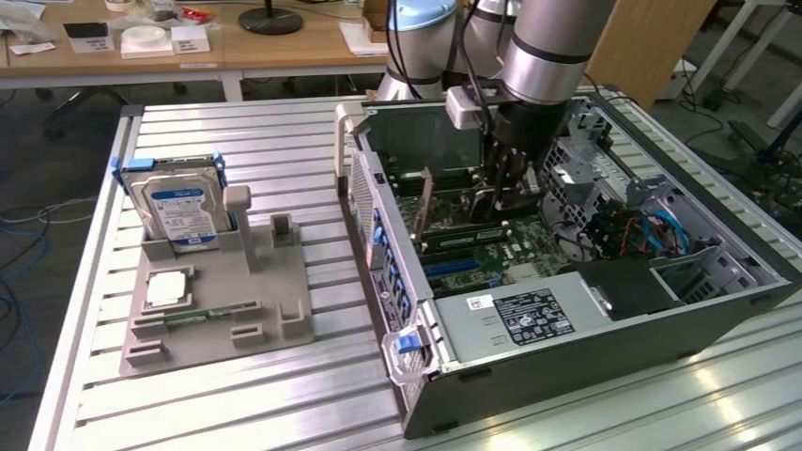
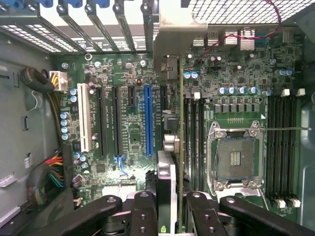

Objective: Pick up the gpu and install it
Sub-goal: 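Insert the gpu into the slot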

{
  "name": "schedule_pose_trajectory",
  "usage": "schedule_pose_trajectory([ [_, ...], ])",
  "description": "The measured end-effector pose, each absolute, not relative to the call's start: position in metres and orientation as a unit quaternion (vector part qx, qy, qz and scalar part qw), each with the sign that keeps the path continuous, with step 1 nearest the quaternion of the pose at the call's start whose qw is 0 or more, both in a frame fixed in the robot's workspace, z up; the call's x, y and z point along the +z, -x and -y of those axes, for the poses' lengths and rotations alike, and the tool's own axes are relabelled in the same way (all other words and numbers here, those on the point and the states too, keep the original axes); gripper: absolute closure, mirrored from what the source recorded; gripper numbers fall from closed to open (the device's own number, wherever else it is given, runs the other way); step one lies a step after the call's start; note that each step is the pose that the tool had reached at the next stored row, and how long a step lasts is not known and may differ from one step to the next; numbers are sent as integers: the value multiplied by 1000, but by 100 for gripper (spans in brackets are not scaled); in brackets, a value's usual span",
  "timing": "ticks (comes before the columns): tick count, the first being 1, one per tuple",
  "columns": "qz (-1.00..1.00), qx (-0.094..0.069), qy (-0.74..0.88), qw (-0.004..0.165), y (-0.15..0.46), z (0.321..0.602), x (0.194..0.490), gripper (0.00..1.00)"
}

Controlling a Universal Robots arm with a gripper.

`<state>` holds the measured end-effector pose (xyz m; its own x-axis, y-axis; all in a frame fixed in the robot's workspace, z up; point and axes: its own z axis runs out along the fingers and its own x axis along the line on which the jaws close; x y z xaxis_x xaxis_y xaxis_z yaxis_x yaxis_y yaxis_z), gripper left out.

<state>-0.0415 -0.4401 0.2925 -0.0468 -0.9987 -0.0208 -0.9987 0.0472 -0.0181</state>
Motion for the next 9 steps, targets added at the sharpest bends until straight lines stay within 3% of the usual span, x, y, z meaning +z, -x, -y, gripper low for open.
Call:
schedule_pose_trajectory([
  [9,-724,1,690,14,42,447,292,72],
])
